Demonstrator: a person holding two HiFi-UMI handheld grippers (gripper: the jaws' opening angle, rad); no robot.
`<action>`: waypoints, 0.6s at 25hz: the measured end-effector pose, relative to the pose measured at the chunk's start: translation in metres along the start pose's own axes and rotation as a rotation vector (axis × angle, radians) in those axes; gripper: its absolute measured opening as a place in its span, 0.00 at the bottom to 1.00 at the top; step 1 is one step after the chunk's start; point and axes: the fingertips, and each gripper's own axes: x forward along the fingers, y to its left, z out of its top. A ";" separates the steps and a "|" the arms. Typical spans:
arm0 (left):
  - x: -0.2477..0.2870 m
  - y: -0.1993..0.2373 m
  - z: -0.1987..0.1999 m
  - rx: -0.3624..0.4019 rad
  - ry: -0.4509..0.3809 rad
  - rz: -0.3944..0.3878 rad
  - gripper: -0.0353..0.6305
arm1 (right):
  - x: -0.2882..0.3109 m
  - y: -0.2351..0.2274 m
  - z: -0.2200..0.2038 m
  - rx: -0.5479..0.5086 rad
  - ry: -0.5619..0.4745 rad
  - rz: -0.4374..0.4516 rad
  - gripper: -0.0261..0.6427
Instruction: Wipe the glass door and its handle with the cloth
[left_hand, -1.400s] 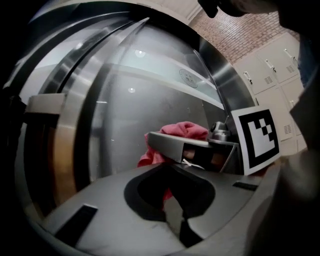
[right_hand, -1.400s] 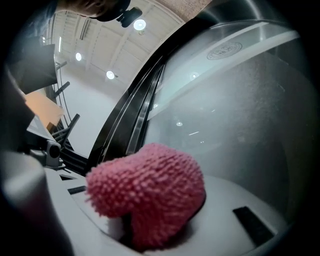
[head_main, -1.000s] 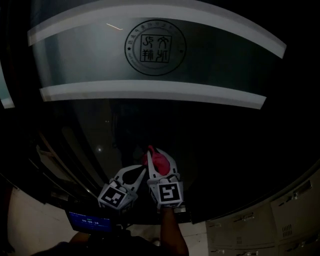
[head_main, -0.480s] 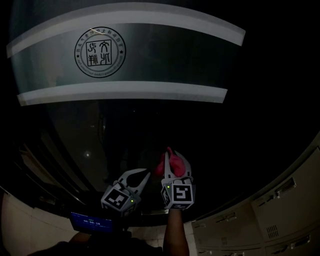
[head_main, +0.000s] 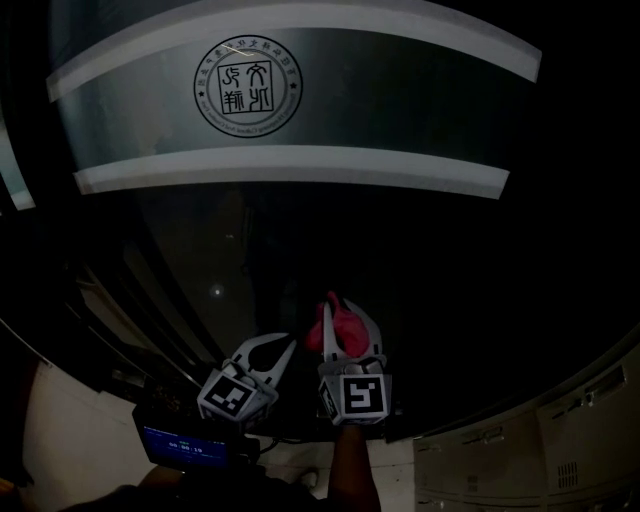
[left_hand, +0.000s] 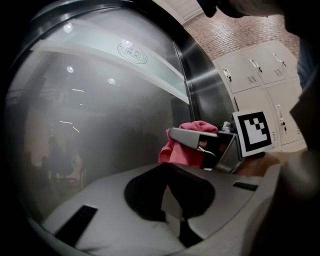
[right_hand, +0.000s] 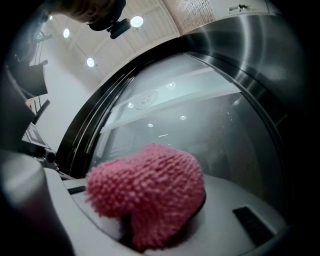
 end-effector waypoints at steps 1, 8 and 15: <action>-0.010 0.007 -0.003 -0.003 0.006 0.015 0.06 | 0.002 0.017 -0.001 0.017 0.013 0.026 0.12; -0.101 0.062 -0.010 -0.004 -0.004 0.075 0.06 | -0.001 0.128 -0.025 0.076 0.088 0.119 0.12; -0.242 0.145 -0.020 0.008 -0.039 0.077 0.06 | 0.025 0.299 -0.028 0.091 0.072 0.144 0.12</action>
